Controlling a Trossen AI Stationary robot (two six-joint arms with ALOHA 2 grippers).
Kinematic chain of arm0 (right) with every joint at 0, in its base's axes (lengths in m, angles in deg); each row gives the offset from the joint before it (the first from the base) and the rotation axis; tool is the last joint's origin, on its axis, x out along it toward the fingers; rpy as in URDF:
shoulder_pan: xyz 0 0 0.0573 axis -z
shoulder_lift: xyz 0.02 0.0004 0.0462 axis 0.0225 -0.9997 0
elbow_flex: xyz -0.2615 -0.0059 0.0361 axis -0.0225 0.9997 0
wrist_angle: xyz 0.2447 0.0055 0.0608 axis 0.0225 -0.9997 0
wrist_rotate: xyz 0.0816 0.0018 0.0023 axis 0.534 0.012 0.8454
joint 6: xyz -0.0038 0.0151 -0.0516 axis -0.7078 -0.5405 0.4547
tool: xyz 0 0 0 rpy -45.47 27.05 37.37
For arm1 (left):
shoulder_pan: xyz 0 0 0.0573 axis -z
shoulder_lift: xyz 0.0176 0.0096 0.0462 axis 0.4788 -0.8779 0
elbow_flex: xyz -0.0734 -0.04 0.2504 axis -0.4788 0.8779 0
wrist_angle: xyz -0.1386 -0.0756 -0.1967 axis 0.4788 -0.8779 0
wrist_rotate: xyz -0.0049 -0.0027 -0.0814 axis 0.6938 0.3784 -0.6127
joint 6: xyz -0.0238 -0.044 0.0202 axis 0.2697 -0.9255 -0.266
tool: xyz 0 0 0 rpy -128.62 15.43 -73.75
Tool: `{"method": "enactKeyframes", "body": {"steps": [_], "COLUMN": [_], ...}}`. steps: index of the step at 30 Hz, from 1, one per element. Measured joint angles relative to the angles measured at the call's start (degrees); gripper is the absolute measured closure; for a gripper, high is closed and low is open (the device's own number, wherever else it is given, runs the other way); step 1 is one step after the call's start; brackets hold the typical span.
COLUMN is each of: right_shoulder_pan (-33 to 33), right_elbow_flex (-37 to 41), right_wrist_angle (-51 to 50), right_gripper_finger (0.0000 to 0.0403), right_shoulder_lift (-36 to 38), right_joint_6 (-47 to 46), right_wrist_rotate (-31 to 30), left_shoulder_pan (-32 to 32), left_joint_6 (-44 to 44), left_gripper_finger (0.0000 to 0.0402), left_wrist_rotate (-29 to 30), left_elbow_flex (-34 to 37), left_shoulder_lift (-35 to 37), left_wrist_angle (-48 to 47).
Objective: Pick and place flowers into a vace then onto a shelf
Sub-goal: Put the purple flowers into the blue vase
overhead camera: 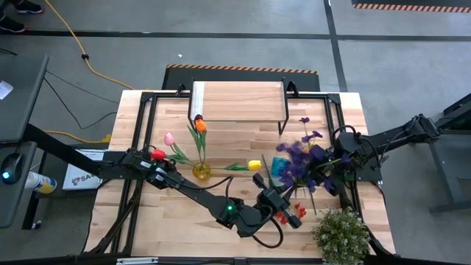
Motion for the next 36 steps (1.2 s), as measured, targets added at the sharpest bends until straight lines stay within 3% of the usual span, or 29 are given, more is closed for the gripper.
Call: {"method": "enactKeyframes", "body": {"steps": [3,12,17,23,29,36], "right_shoulder_pan": [0.0,0.0,0.0,0.3,0.4,0.3], "right_elbow_flex": [0.0,0.0,0.0,0.0,0.0,0.0], "right_wrist_angle": [0.4,1.3,1.3,1.0,-1.8,-5.7], "right_gripper_finger": [0.0393,0.0396,0.0399,0.0400,0.0401,0.0402], "right_shoulder_lift": [0.0,0.1,0.9,3.4,7.1,11.1], "right_joint_6": [1.9,2.3,2.8,2.7,3.0,6.7], "right_wrist_rotate": [0.1,-1.5,-3.1,-6.1,-8.5,-14.5], "left_shoulder_pan": [0.0,0.0,0.6,2.3,4.0,6.1], "left_joint_6": [-0.1,-0.1,0.1,0.2,0.5,0.3], "left_gripper_finger": [0.0369,0.0365,0.0284,0.0207,0.0172,0.0167], "left_wrist_rotate": [0.2,-0.4,-1.5,1.7,3.4,3.7], "left_elbow_flex": [0.0,0.0,0.0,0.0,-0.1,-0.3], "left_shoulder_lift": [0.0,0.0,0.1,0.1,0.1,0.1], "left_wrist_angle": [0.1,0.2,0.4,0.2,0.4,2.6]}}
